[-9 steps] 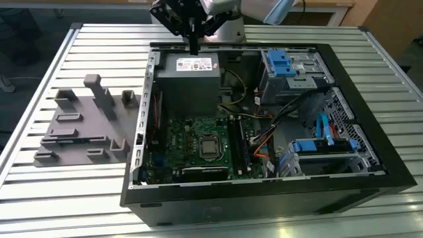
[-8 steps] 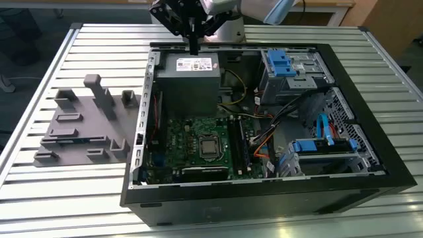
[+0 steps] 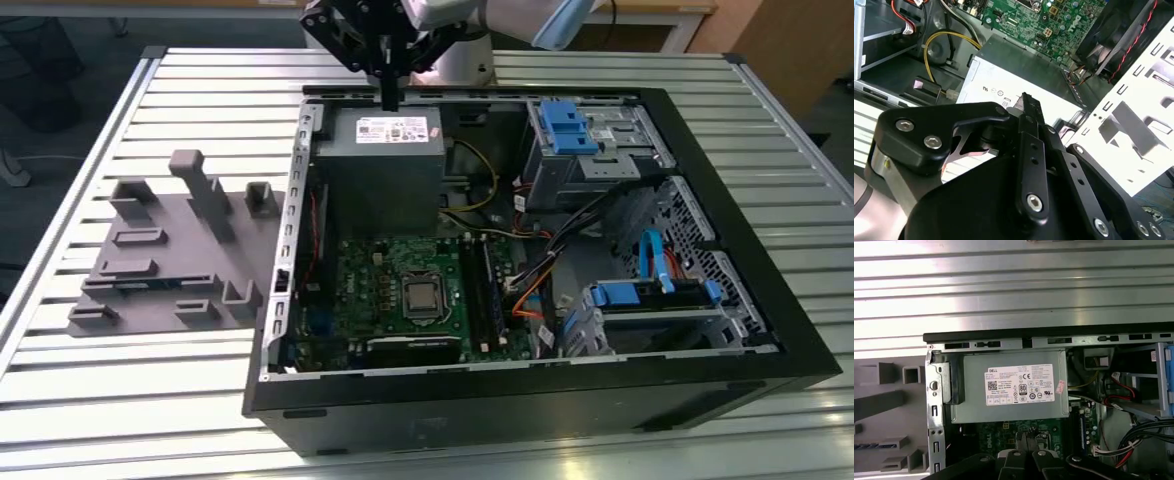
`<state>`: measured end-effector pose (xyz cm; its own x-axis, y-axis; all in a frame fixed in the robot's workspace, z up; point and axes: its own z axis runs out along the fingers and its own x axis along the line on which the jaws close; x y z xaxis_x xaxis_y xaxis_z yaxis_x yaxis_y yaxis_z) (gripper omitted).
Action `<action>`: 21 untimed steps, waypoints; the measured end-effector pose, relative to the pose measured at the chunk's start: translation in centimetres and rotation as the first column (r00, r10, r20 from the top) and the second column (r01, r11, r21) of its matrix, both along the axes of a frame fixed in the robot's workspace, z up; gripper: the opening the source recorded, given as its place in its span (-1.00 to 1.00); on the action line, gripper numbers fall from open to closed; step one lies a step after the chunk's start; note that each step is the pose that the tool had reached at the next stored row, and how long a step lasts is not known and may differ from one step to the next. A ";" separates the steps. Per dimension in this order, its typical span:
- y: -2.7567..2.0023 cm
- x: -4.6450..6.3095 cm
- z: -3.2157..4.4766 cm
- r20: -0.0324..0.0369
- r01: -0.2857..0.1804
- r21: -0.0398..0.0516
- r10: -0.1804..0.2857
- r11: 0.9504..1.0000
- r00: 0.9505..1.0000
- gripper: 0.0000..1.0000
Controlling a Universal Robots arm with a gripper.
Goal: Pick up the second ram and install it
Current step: 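Reach for the second ram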
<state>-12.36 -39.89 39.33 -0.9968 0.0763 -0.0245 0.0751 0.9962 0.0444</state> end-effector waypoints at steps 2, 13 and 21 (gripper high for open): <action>0.00 0.0 0.00 0.000 0.000 0.000 0.000 1.000 1.000 -0.75; 0.00 -0.2 0.00 0.000 0.000 0.000 0.000 1.000 1.000 -0.75; 0.00 -0.5 -0.01 0.000 0.000 0.000 0.000 1.000 1.000 -0.75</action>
<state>-12.90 -39.89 39.32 -0.9968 0.0762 -0.0245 0.0751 0.9962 0.0444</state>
